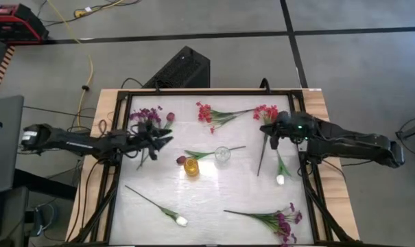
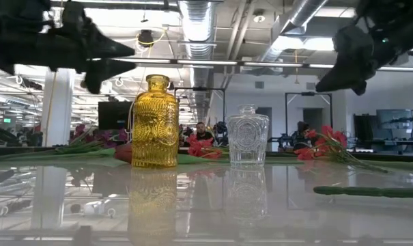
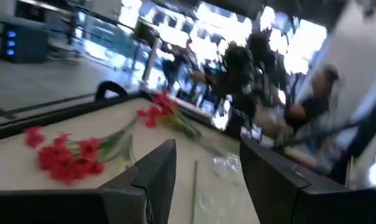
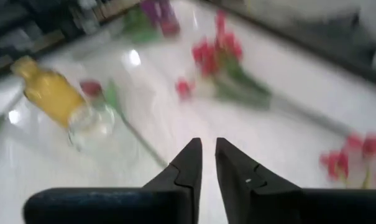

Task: Sort flowers into vase by color
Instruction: Put the bottom red flowers into the transparent vase

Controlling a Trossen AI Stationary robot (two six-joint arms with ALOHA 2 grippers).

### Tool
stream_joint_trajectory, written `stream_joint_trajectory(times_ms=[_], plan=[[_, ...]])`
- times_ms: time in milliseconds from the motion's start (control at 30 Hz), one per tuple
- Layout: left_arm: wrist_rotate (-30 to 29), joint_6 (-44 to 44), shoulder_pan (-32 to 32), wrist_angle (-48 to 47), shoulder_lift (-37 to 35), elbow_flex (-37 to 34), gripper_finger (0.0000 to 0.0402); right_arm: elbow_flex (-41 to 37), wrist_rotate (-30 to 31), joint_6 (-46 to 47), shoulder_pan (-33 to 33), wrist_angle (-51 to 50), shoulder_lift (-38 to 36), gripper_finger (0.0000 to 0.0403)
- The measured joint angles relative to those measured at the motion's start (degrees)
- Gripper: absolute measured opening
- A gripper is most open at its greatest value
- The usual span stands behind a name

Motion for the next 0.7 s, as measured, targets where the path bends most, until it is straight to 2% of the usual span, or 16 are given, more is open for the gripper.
stream_joint_trajectory(times_ms=[167,300,433,700], plan=[[-0.3,7.0,0.2,0.0,12.0,6.3,0.0167,8.3,0.0,8.0,2.0,-12.1,9.5,0.013],[0.5,9.6,1.1,-1.0,17.0,10.7,0.0167,13.6,0.0,19.1,2.5,-21.5,16.0,0.0172],[2.4,10.6,2.1,-8.4,17.0,14.6,0.0167,16.0,0.2,27.0,3.3,-30.3,21.0,0.0187],[2.5,11.7,3.0,-18.7,13.7,19.2,0.0167,15.7,5.7,32.0,8.0,-30.7,28.2,0.0174]])
